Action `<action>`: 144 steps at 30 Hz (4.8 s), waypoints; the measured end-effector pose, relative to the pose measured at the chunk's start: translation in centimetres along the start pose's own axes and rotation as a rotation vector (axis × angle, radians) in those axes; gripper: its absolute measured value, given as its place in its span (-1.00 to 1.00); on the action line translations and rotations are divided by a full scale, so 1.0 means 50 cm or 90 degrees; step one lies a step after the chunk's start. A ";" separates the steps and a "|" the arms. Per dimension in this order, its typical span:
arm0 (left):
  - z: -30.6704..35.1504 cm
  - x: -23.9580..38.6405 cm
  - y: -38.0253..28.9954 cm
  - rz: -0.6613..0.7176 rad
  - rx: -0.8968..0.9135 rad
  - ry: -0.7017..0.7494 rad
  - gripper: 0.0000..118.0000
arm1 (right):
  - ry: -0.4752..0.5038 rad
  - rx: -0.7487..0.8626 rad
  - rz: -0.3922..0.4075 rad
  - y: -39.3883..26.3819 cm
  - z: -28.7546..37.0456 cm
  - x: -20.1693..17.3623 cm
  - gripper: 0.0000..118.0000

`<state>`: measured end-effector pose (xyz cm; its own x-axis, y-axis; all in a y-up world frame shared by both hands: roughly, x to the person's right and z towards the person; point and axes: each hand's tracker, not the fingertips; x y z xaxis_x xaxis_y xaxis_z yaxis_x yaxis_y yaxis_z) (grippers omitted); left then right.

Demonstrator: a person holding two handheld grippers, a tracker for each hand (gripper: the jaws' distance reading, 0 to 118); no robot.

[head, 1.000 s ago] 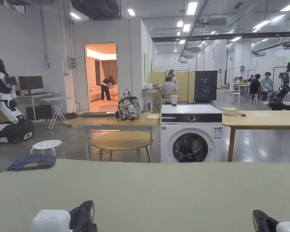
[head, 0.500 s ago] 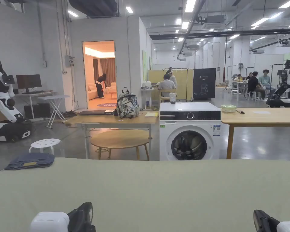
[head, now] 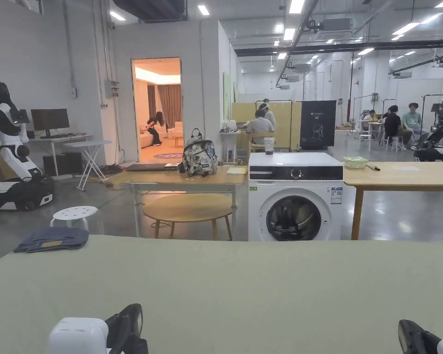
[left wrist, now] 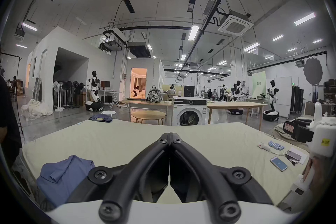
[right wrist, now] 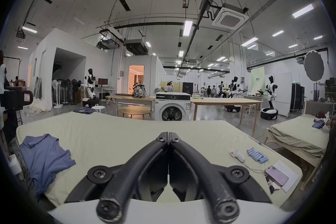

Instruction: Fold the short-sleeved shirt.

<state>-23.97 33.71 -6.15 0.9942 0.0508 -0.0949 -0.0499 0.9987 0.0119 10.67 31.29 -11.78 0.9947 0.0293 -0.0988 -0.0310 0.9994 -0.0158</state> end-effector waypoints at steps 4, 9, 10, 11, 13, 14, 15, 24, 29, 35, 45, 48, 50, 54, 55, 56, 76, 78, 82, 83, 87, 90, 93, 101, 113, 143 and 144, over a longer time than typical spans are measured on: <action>0.004 -0.005 -0.006 -0.002 0.001 0.002 -1.00 | 0.006 0.003 0.007 -0.005 0.009 0.000 -1.00; 0.005 -0.007 -0.007 0.002 0.002 0.008 -1.00 | 0.012 0.003 0.020 -0.005 0.010 -0.004 -1.00; 0.005 -0.005 -0.006 -0.003 0.003 0.009 -1.00 | 0.011 0.003 0.022 -0.005 0.009 -0.005 -1.00; 0.004 -0.004 -0.005 -0.004 0.004 0.007 -1.00 | 0.011 0.003 0.025 -0.005 0.008 -0.007 -1.00; 0.001 -0.001 -0.004 -0.003 0.005 0.003 -1.00 | 0.012 0.002 0.029 -0.005 0.006 -0.010 -1.00; -0.001 0.001 -0.003 -0.004 0.006 0.003 -1.00 | 0.012 0.001 0.031 -0.005 0.004 -0.011 -1.00; -0.002 0.003 -0.002 -0.005 0.006 0.003 -1.00 | 0.012 0.001 0.034 -0.005 0.003 -0.013 -1.00; -0.005 0.007 0.000 -0.011 0.004 -0.006 -1.00 | 0.017 -0.006 0.033 -0.003 -0.006 -0.022 -1.00; 0.012 -0.020 0.003 -0.027 -0.007 0.006 -1.00 | 0.049 -0.013 0.022 -0.007 -0.020 -0.052 -1.00; 0.074 -0.107 0.007 -0.007 -0.006 0.086 -1.00 | 0.142 -0.017 0.020 -0.008 -0.052 -0.153 -1.00; 0.085 -0.322 -0.043 0.039 -0.211 0.112 -0.35 | 0.256 -0.039 0.050 -0.037 -0.065 -0.236 -1.00; 0.020 -0.402 -0.105 0.080 -0.294 0.109 0.36 | 0.251 -0.052 0.057 -0.049 -0.070 -0.228 -1.00; -0.036 -0.454 -0.164 0.121 -0.346 0.124 0.48 | 0.241 -0.068 0.045 -0.065 -0.077 -0.214 -1.00; -0.166 -0.515 -0.282 0.117 -0.450 0.127 0.48 | 0.228 -0.125 0.021 -0.096 -0.105 -0.183 -1.00; -0.203 -0.531 -0.312 0.126 -0.490 0.120 0.48 | 0.219 -0.134 0.022 -0.104 -0.111 -0.176 -1.00; -0.236 -0.539 -0.340 0.137 -0.530 0.120 0.48 | 0.215 -0.146 0.020 -0.112 -0.118 -0.169 -1.00; -0.301 -0.619 -0.156 0.171 -0.494 0.167 -1.00 | 0.252 -0.300 -0.117 -0.239 -0.088 -0.103 -1.00; -0.281 -0.649 -0.056 0.180 -0.437 0.200 -1.00 | 0.245 -0.298 -0.124 -0.243 -0.076 -0.088 -1.00; -0.254 -0.636 0.177 0.131 -0.315 0.222 -1.00 | 0.226 -0.293 -0.133 -0.249 -0.056 -0.058 -1.00; -0.263 -0.617 0.231 0.095 -0.311 0.226 -1.00 | 0.221 -0.293 -0.141 -0.250 -0.052 -0.048 -1.00; -0.316 -0.508 0.344 0.006 -0.271 0.193 -1.00 | 0.187 -0.290 -0.167 -0.247 -0.041 -0.008 -1.00; -0.406 -0.425 0.300 -0.077 -0.303 0.170 -1.00 | 0.152 -0.279 -0.177 -0.243 -0.030 0.026 -1.00; -0.496 -0.319 0.153 -0.085 -0.374 0.076 -1.00 | 0.123 -0.278 -0.194 -0.239 -0.016 0.060 -1.00; -0.473 0.187 -0.327 0.137 -0.566 -0.311 -1.00 | 0.021 -0.277 -0.193 -0.244 0.055 0.167 -1.00; -0.231 0.518 -0.410 0.206 -0.593 -0.664 -0.50 | -0.068 -0.283 -0.170 -0.243 0.127 0.242 -1.00; -0.052 -0.154 -0.134 0.074 -0.328 -0.081 -0.73 | 0.070 -0.226 -0.051 -0.152 0.047 0.107 -1.00; -0.085 -0.165 -0.144 0.087 -0.360 -0.091 -0.34 | 0.072 -0.228 -0.057 -0.155 0.047 0.111 -1.00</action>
<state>-32.20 26.14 -9.67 0.9761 0.2174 0.0057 -0.1827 0.8341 -0.5205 16.68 23.73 -9.84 0.9784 -0.0795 -0.1908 0.0025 0.9276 -0.3737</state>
